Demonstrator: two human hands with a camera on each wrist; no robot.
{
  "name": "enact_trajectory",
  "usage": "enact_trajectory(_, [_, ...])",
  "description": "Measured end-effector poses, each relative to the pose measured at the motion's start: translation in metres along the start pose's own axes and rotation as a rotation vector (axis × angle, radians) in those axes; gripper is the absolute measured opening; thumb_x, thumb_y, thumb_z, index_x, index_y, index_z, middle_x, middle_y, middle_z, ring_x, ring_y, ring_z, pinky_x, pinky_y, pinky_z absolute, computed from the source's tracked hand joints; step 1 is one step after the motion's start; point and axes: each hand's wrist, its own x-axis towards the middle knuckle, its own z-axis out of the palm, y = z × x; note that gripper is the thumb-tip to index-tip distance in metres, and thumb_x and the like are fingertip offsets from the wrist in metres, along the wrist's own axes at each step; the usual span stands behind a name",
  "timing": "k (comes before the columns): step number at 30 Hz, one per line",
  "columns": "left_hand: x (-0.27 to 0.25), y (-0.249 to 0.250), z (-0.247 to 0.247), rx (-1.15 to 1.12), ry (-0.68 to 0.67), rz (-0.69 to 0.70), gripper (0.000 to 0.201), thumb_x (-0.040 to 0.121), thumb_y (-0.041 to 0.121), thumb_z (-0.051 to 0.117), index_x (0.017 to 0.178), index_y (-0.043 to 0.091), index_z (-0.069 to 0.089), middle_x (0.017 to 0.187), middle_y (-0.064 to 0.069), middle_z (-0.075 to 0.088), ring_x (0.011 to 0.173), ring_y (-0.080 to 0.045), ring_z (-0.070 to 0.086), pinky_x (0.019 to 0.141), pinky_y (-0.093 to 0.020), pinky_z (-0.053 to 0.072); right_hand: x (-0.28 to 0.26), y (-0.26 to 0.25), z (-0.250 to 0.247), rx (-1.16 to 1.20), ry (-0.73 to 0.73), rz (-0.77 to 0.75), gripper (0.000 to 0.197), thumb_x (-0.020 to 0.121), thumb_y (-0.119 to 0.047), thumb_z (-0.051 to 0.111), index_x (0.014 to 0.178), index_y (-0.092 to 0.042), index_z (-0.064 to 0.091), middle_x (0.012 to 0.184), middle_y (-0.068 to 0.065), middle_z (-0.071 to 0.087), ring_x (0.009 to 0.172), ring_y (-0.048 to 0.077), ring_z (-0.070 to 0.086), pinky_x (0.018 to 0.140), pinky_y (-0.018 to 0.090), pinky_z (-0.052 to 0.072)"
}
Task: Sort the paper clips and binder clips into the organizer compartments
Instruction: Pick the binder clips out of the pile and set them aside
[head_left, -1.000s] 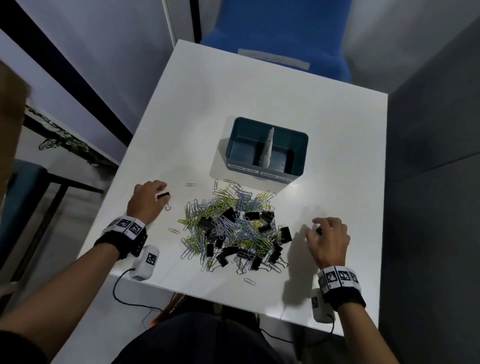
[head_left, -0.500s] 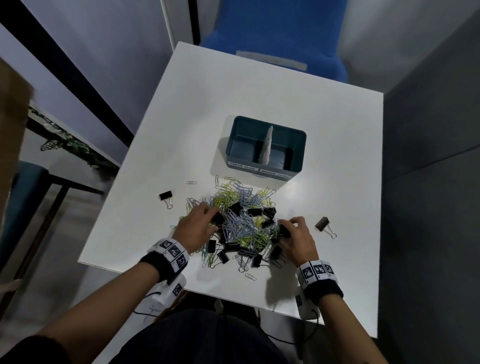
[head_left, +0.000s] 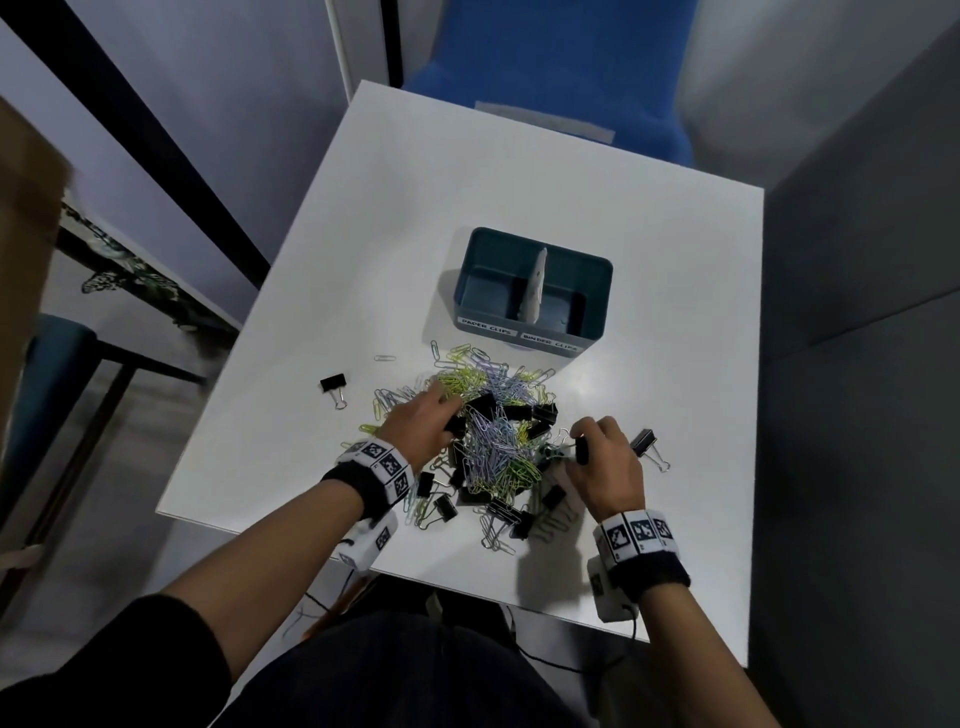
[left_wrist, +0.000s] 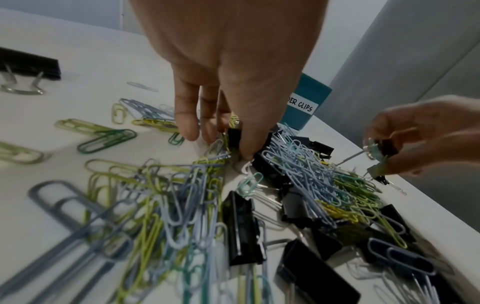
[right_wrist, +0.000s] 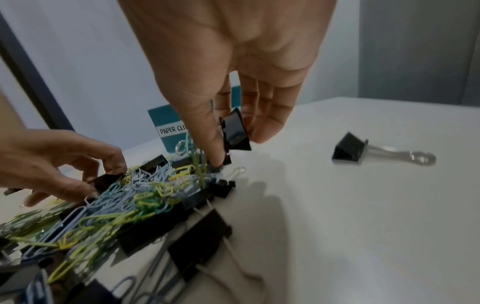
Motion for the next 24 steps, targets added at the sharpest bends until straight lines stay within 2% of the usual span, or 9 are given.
enact_trajectory(3, [0.001,-0.001,-0.001,0.056,0.057,0.036,0.033,0.083,0.023,0.068,0.113,0.016,0.055,0.104,-0.003,0.058,0.083,-0.018,0.059,0.068,-0.033,0.057,-0.004,0.004,-0.015,-0.056,0.086,-0.048,0.035,0.071,-0.009,0.072,0.104,-0.014,0.06,0.096,0.009,0.054,0.086,0.03,0.053,0.057,0.032,0.046])
enact_trajectory(5, [0.0,0.0,-0.006,0.086,0.104,0.071,0.025,0.089,0.025,0.062,0.112,0.015,0.059,0.098,-0.003,0.063,0.083,-0.02,0.061,0.065,-0.034,0.056,-0.004,0.011,-0.024,-0.042,0.11,-0.038,0.035,0.073,-0.01,0.072,0.107,-0.014,0.064,0.096,0.009,0.056,0.089,0.031,0.054,0.061,0.035,0.049])
enact_trajectory(7, [-0.004,0.001,-0.016,0.052,0.168,0.064,0.023,0.094,0.028,0.056,0.114,0.018,0.063,0.096,-0.001,0.067,0.08,-0.017,0.062,0.061,-0.029,0.053,-0.003,0.022,-0.031,0.003,0.125,0.02,0.037,0.075,-0.014,0.071,0.111,-0.016,0.065,0.098,0.007,0.057,0.09,0.029,0.057,0.068,0.036,0.051])
enact_trajectory(11, [-0.019,-0.011,-0.037,-0.176,0.216,-0.124,0.024,0.096,0.033,0.054,0.118,0.024,0.059,0.089,0.004,0.068,0.071,-0.015,0.06,0.055,-0.023,0.04,0.0,0.048,-0.039,0.07,0.171,0.178,0.04,0.076,-0.012,0.069,0.116,-0.014,0.067,0.103,0.011,0.057,0.09,0.033,0.061,0.076,0.035,0.049])
enact_trajectory(14, [-0.034,-0.038,-0.044,-0.426,0.19,-0.27,0.019,0.093,0.034,0.058,0.111,0.028,0.055,0.095,0.006,0.07,0.079,-0.015,0.064,0.068,-0.031,0.049,0.003,0.063,-0.042,0.02,0.146,0.219,0.038,0.077,-0.012,0.068,0.114,-0.015,0.066,0.105,0.012,0.057,0.092,0.034,0.059,0.075,0.035,0.047])
enact_trajectory(16, [-0.045,-0.054,-0.048,-0.472,0.215,-0.302,0.016,0.093,0.029,0.06,0.108,0.024,0.058,0.096,0.003,0.069,0.082,-0.016,0.063,0.073,-0.035,0.05,0.006,0.074,-0.043,-0.004,0.118,0.261,0.036,0.077,-0.013,0.068,0.112,-0.017,0.066,0.103,0.011,0.057,0.091,0.034,0.058,0.074,0.035,0.046])
enact_trajectory(20, [-0.067,-0.082,-0.054,-0.641,0.217,-0.441,0.012,0.093,0.016,0.06,0.105,0.018,0.062,0.09,-0.009,0.068,0.068,-0.017,0.06,0.063,-0.043,0.052,0.011,0.096,-0.038,0.013,0.067,0.399,0.036,0.078,-0.017,0.073,0.113,-0.016,0.064,0.105,0.013,0.055,0.093,0.034,0.058,0.079,0.035,0.044])
enact_trajectory(22, [-0.076,-0.1,-0.053,-0.651,0.176,-0.539,0.011,0.093,0.017,0.059,0.102,0.023,0.062,0.087,-0.01,0.069,0.069,-0.022,0.062,0.065,-0.045,0.054,0.011,0.103,-0.034,0.022,0.046,0.435,0.037,0.08,-0.021,0.074,0.115,-0.016,0.064,0.109,0.014,0.054,0.096,0.035,0.057,0.08,0.036,0.045])
enact_trajectory(24, [-0.083,-0.12,-0.05,-0.548,0.104,-0.573,0.01,0.091,0.02,0.058,0.098,0.027,0.061,0.086,-0.002,0.07,0.08,-0.024,0.065,0.074,-0.04,0.051,0.011,0.106,-0.03,0.024,0.026,0.437,0.037,0.081,-0.02,0.073,0.116,-0.017,0.062,0.111,0.015,0.053,0.097,0.036,0.057,0.081,0.038,0.046])
